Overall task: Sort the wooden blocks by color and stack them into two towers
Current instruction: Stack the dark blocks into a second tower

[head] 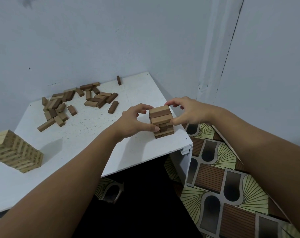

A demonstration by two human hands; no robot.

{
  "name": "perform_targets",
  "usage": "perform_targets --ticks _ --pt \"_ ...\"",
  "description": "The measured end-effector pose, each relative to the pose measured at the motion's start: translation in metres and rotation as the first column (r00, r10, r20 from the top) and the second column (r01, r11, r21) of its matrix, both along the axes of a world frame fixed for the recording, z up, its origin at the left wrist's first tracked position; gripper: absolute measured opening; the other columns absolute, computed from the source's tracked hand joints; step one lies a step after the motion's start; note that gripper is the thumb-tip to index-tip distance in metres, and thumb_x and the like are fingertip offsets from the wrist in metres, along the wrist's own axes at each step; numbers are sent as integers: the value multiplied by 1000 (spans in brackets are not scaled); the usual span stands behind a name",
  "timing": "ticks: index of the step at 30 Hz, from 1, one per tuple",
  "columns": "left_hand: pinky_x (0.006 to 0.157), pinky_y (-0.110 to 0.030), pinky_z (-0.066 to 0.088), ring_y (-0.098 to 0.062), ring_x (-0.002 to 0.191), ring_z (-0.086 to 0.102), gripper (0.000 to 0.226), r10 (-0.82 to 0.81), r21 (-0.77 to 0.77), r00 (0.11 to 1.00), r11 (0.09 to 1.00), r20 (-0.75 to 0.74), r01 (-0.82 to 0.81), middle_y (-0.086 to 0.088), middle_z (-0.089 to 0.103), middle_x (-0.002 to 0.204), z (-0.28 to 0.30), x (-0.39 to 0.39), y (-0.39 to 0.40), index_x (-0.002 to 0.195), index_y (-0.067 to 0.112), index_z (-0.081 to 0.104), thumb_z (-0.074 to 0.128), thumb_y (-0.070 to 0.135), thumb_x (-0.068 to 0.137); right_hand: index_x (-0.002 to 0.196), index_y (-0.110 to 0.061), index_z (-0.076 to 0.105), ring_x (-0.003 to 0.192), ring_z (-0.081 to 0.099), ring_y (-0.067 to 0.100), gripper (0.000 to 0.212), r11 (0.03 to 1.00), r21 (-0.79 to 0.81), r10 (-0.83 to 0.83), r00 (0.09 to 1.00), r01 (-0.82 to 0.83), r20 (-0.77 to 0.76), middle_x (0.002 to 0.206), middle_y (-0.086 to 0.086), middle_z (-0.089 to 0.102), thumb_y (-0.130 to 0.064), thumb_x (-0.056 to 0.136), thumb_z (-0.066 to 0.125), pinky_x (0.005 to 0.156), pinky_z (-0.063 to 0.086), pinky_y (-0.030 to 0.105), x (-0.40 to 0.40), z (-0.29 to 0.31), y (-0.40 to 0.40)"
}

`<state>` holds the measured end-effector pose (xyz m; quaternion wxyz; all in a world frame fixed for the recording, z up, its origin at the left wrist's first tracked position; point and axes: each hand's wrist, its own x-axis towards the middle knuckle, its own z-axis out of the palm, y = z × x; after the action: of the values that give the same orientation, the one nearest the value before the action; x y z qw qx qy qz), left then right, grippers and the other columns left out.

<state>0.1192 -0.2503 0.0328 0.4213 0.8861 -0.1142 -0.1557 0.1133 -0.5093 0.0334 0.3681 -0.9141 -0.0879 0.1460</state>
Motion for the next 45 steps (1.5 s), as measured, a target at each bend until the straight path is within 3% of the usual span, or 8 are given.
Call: perform_targets --ticks 5,15,20,32,36,39,42,45 --pt "106 -38 39 -15 130 45 77 15 -69 1000 997 -14 -16 12 55 133 -1 0 3 129 46 64 96 49 59 139 -53 45 137 34 22 70 1000 -22 9 1000 -9 12 143 -6 40 -45 80 80 113 38 56 1 1 0" --pt "103 -37 40 -4 122 45 63 17 -132 1000 991 -27 -20 11 56 128 -2 -4 5 125 41 65 96 33 71 134 -58 46 135 34 20 70 999 22 26 1000 -26 -1 143 -5 40 -47 73 79 111 38 54 -2 0 2" --pt "104 -39 41 -12 125 46 62 15 -139 999 990 -30 -19 11 56 128 -3 -4 4 127 40 64 94 32 73 144 -46 45 131 38 18 72 998 64 21 1000 -21 1 144 -2 39 -37 83 82 107 40 46 -6 -3 0" --pt "104 -40 42 -17 125 47 63 31 -132 999 991 -37 -36 9 56 126 0 -5 -1 129 37 63 94 28 74 140 -44 45 126 49 17 66 990 136 32 997 -23 -65 134 -7 52 -31 86 81 108 47 45 -5 -3 0" --pt "108 -43 43 -19 128 46 71 18 -118 999 993 -42 -23 8 56 128 1 -6 -1 132 37 61 96 33 71 144 -41 43 122 55 16 72 984 174 46 994 -28 -96 133 -5 57 -29 85 82 108 48 48 -5 -3 1" --pt "111 -42 40 -19 137 42 95 20 -91 998 996 -68 -26 7 50 145 -1 -8 1 149 40 45 94 48 68 157 -39 28 133 46 19 85 984 180 32 994 -13 -103 146 -5 47 -36 89 78 112 42 45 -7 -7 -1" --pt "118 -41 29 -14 149 31 112 122 -244 988 959 -99 -143 9 34 164 -5 -21 -2 161 40 26 70 82 67 159 -44 25 142 37 16 79 895 414 -127 985 163 -115 154 -8 42 -61 90 57 119 24 44 -16 -19 2" --pt "129 -46 14 -11 157 20 106 291 -501 938 793 -190 -348 10 22 171 -14 -35 -20 164 35 21 39 92 76 162 -30 27 150 32 9 60 638 697 -289 941 327 -177 163 -7 36 -49 106 37 127 17 39 -27 -29 22"
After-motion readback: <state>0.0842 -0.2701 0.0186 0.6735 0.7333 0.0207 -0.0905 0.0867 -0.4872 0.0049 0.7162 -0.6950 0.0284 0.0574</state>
